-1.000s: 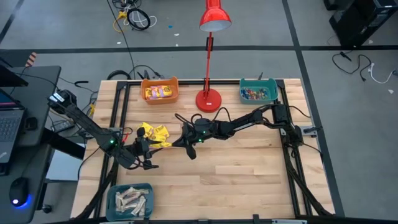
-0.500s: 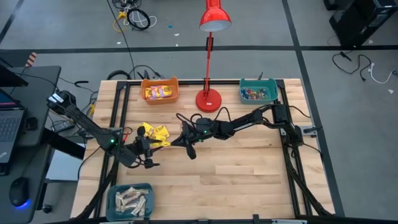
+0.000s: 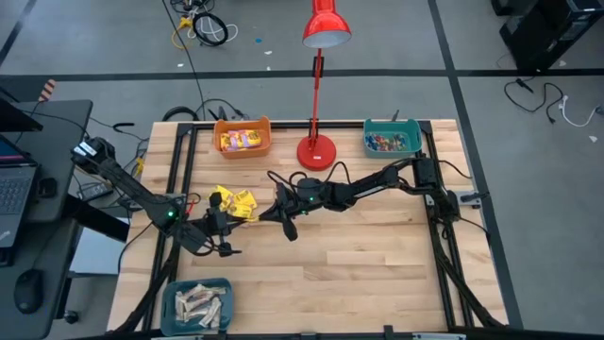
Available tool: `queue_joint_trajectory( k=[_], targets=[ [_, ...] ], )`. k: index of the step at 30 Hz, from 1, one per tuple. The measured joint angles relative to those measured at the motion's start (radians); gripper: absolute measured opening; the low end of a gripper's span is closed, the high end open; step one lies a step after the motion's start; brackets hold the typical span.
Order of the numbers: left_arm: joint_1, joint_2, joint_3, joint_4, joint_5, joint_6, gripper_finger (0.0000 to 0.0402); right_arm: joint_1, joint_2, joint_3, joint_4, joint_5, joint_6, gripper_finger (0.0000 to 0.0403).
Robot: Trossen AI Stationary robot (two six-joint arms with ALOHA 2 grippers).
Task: Sort candy
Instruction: Put the yellow candy into the orange bin
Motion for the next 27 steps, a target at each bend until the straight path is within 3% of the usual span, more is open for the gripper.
queue_joint_trajectory(
  k=[4, 12, 17, 27],
  targets=[
    [-0.001, -0.001, 0.022, -0.006, 0.023, 0.023, 0.0002, 0.0, -0.02, 0.0, -0.039, 0.016, -0.017, 0.0013],
    [-0.001, -0.002, 0.111, -0.125, 0.036, 0.026, 0.0001, 0.025, -0.155, 0.0, -0.288, 0.182, -0.138, 0.0006],
    [-0.001, -0.002, 0.186, -0.227, -0.049, 0.029, 0.0, 0.044, -0.229, 0.0, -0.416, 0.227, -0.16, 0.0006],
    [0.043, -0.003, 0.411, -0.516, -0.242, 0.033, 0.0, 0.111, -0.391, 0.0, -0.75, 0.514, -0.184, 0.0001]
  ],
)
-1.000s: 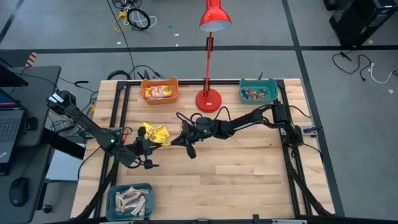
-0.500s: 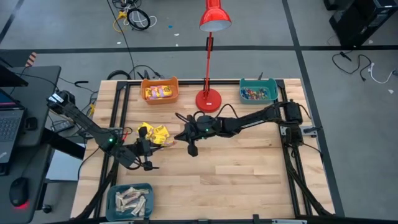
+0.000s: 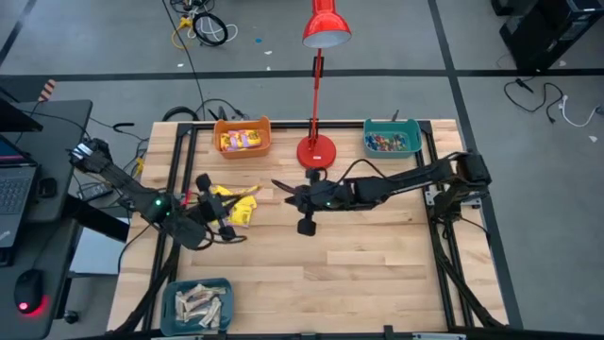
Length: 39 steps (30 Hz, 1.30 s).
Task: Sort candy
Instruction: Put the yellow candy into the orange bin
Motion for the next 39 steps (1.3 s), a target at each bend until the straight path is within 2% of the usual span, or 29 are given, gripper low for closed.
queue_joint_trajectory(
  k=[6, 9, 17, 23, 32, 36, 39],
  targets=[
    [0.148, -0.008, 0.137, -0.193, 0.005, -0.006, 0.0, 0.035, -0.055, 0.0, -0.133, 0.093, 0.021, 0.0],
    [0.251, -0.03, 0.186, -0.249, 0.059, 0.003, 0.0, 0.047, -0.067, 0.0, -0.188, 0.116, 0.042, 0.0],
    [0.576, -0.105, 0.23, -0.231, 0.339, 0.08, 0.0, 0.085, -0.069, 0.0, -0.26, 0.204, 0.077, 0.0],
    [0.838, -0.089, 0.23, -0.152, 0.664, 0.159, 0.0, 0.117, -0.121, 0.0, -0.372, 0.312, 0.116, 0.0],
    [1.16, 0.052, 0.23, -0.045, 1.014, 0.192, 0.0, 0.184, -0.222, 0.0, -0.521, 0.427, 0.209, 0.0],
    [1.264, 0.165, 0.23, -0.026, 1.078, 0.181, 0.0, 0.218, -0.243, 0.0, -0.533, 0.477, 0.23, 0.0001],
    [1.329, 0.245, 0.23, 0.005, 1.173, 0.128, 0.0, 0.238, -0.245, 0.0, -0.539, 0.493, 0.241, 0.0001]
  ],
)
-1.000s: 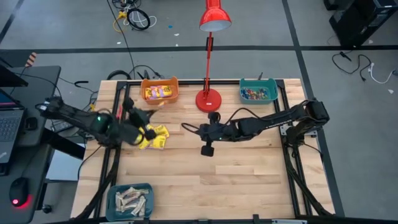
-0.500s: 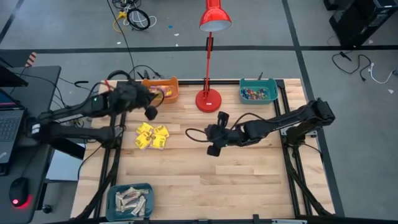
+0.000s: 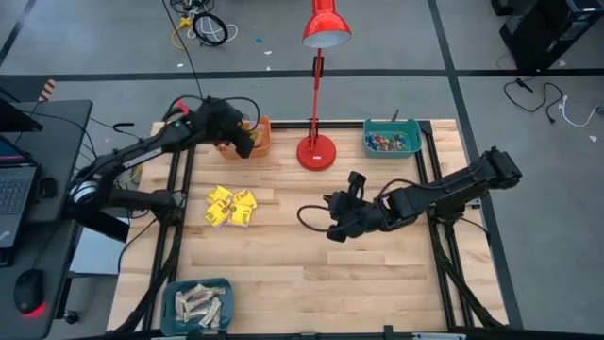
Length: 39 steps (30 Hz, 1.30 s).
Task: Sort candy
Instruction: Put the yellow candy into the orange bin
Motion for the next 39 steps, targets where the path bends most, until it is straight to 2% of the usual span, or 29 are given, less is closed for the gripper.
queue_joint_trajectory(
  k=[3, 10, 16, 27, 39],
  targets=[
    [0.054, 0.068, 0.0, 0.033, 0.063, -0.053, 0.0, 0.017, 0.0, 0.0, 0.001, 0.018, 0.008, 0.0001],
    [0.165, 0.165, -0.004, 0.037, 0.072, -0.13, 0.0, 0.037, 0.0, 0.0, 0.001, 0.019, 0.023, 0.0001],
    [0.213, 0.182, -0.049, 0.126, 0.202, -0.215, 0.0, 0.037, 0.0, 0.0, 0.0, 0.019, 0.023, 0.0001],
    [0.226, 0.218, -0.135, 0.213, 0.205, -0.319, 0.0004, 0.035, 0.001, 0.0, 0.01, 0.045, 0.023, 0.0001],
    [0.226, 0.217, -0.138, 0.227, 0.19, -0.341, 0.0043, 0.035, 0.001, 0.0, 0.012, 0.045, 0.024, 0.0002]
  ],
)
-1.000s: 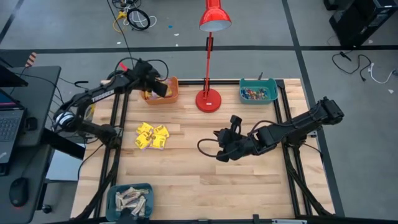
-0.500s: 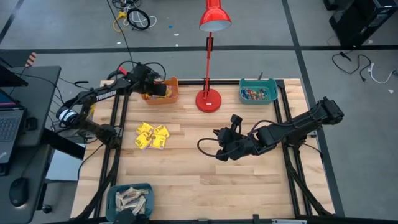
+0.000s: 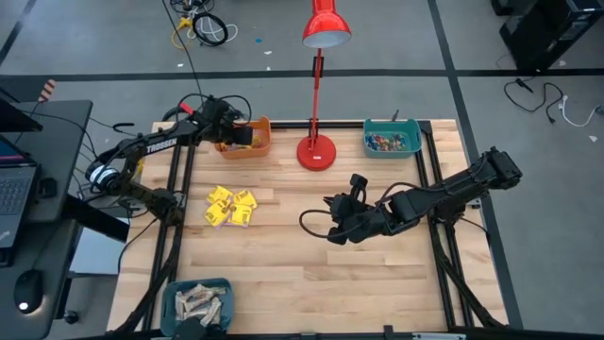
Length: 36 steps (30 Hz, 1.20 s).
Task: Sort candy
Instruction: Put the yellow candy into the orange bin
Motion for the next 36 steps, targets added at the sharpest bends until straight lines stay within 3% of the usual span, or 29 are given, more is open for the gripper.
queue_joint_trajectory(
  k=[12, 20, 23, 25, 29, 33, 36],
  targets=[
    [0.0, 0.0, 0.007, 0.006, 0.015, 0.003, 0.0098, 0.0, 0.0, 0.0, 0.0, 0.0, -0.001, 0.0001],
    [-0.001, -0.043, 0.069, 0.004, 0.359, 0.084, 0.0099, 0.0, 0.0, -0.007, 0.018, 0.0, 0.006, 0.0001],
    [-0.014, -0.11, 0.071, -0.025, 0.411, 0.127, 0.0099, -0.009, 0.001, -0.063, 0.14, -0.006, -0.03, 0.0001],
    [-0.029, -0.171, 0.071, -0.086, 0.387, 0.169, 0.0099, -0.024, 0.001, -0.112, 0.247, -0.04, -0.064, 0.0002],
    [-0.092, -0.316, 0.071, -0.269, 0.248, 0.251, 0.0099, -0.075, 0.001, -0.194, 0.401, -0.148, -0.089, 0.0001],
    [-0.214, -0.439, 0.071, -0.481, 0.095, 0.293, 0.0099, -0.115, 0.002, -0.224, 0.463, -0.167, -0.089, 0.0002],
    [-0.322, -0.505, 0.061, -0.587, 0.044, 0.286, 0.0099, -0.134, 0.002, -0.232, 0.483, -0.17, -0.113, 0.0001]
  ],
)
